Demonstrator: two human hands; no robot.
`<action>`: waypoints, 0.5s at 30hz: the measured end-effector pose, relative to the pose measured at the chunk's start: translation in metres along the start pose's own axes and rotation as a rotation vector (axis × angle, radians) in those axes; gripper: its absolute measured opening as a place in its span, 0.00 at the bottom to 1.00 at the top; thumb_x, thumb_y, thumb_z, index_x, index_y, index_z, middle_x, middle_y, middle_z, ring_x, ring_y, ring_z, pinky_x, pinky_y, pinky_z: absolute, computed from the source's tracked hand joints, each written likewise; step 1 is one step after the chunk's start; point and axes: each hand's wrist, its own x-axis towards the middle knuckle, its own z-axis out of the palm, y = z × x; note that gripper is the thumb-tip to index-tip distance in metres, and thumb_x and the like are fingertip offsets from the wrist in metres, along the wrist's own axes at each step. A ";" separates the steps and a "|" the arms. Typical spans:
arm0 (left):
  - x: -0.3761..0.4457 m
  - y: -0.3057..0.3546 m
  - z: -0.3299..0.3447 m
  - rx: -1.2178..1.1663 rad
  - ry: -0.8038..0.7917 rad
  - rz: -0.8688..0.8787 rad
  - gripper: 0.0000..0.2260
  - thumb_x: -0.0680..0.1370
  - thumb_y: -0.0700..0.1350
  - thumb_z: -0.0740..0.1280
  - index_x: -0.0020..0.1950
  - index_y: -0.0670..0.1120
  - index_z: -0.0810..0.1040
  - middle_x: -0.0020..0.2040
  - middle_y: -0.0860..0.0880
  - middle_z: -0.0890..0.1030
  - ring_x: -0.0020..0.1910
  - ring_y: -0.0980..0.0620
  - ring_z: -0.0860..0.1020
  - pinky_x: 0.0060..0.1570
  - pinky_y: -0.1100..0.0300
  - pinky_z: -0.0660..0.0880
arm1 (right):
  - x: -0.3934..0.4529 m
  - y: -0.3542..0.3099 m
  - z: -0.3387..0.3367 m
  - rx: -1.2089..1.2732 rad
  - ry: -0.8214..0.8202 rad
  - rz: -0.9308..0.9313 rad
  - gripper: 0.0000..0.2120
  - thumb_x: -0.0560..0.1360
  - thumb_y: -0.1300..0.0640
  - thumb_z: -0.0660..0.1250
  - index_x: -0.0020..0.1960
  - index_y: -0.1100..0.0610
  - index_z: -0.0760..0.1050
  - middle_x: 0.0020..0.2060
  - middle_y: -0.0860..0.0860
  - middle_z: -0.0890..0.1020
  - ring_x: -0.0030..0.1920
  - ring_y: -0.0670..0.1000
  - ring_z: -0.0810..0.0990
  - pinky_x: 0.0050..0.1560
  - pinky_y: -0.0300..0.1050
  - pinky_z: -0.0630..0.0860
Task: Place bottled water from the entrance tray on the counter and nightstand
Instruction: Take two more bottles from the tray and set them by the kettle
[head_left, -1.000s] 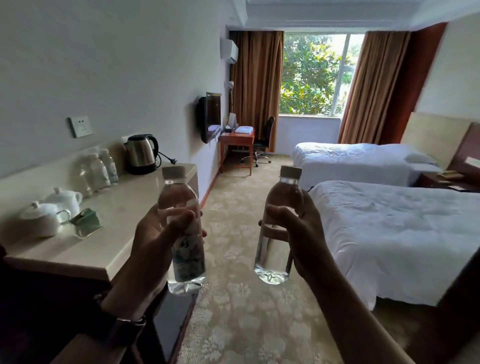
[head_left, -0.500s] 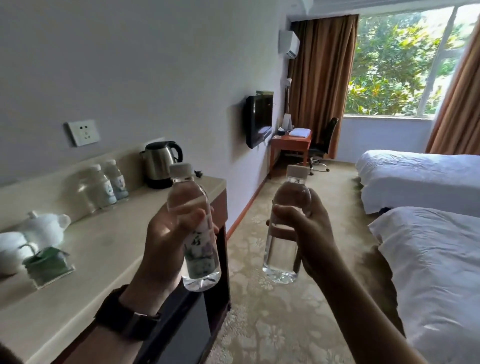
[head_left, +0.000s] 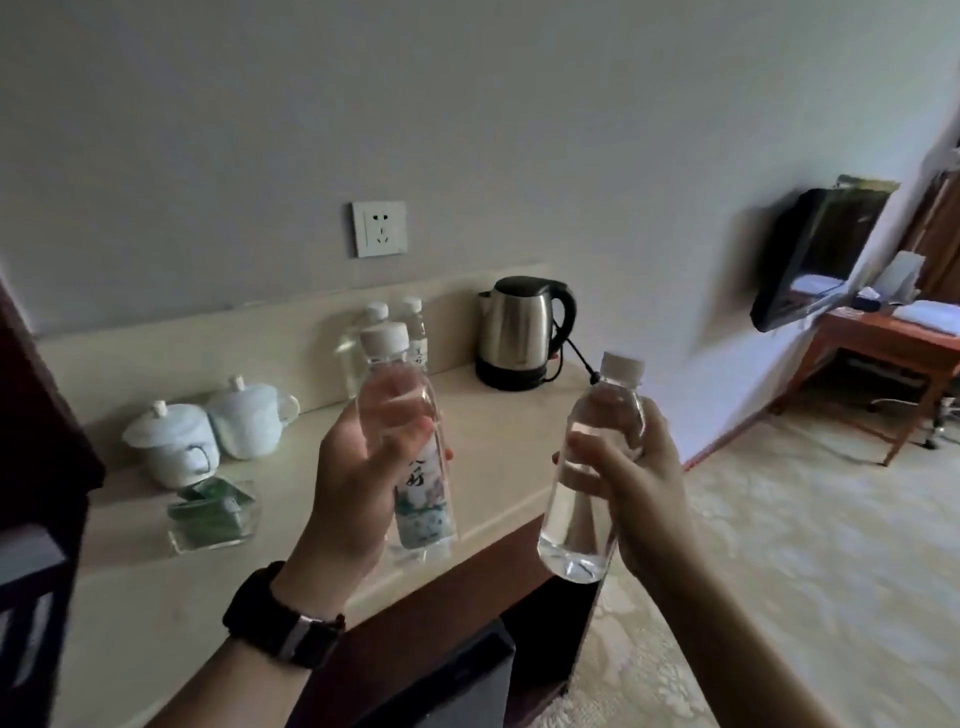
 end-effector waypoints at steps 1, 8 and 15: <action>0.015 -0.011 -0.003 0.004 0.014 0.011 0.23 0.66 0.50 0.71 0.58 0.42 0.75 0.44 0.43 0.82 0.36 0.43 0.81 0.37 0.52 0.81 | 0.018 0.013 0.006 -0.009 -0.020 -0.001 0.15 0.66 0.58 0.72 0.50 0.45 0.78 0.45 0.50 0.83 0.43 0.59 0.83 0.39 0.47 0.82; 0.091 -0.084 -0.016 0.115 0.143 -0.023 0.22 0.65 0.47 0.72 0.57 0.41 0.76 0.45 0.40 0.81 0.38 0.42 0.82 0.41 0.49 0.79 | 0.113 0.086 0.043 -0.032 -0.169 -0.016 0.18 0.67 0.62 0.71 0.53 0.48 0.74 0.45 0.43 0.82 0.37 0.47 0.82 0.42 0.49 0.82; 0.113 -0.143 -0.030 0.363 0.221 -0.031 0.25 0.65 0.49 0.74 0.58 0.42 0.74 0.45 0.45 0.84 0.43 0.43 0.83 0.45 0.52 0.80 | 0.158 0.159 0.061 -0.181 -0.190 -0.054 0.25 0.67 0.58 0.75 0.60 0.51 0.70 0.43 0.34 0.81 0.41 0.40 0.79 0.43 0.40 0.78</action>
